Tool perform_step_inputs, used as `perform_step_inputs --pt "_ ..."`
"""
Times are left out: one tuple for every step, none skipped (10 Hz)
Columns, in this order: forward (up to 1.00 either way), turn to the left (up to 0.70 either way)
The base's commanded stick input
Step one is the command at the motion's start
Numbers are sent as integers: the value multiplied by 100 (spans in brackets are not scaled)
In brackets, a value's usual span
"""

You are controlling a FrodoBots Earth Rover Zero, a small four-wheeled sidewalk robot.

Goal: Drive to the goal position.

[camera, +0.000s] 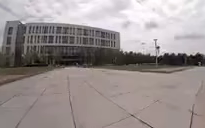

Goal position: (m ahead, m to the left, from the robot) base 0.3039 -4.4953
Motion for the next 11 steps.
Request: perform_step_inputs --pt "100 24" --pt "100 31" --pt "100 31" --pt "100 10" --pt "100 3" --pt "100 3" --pt "100 3" --pt "100 3" --pt "100 3" --pt "100 3" --pt "100 3"
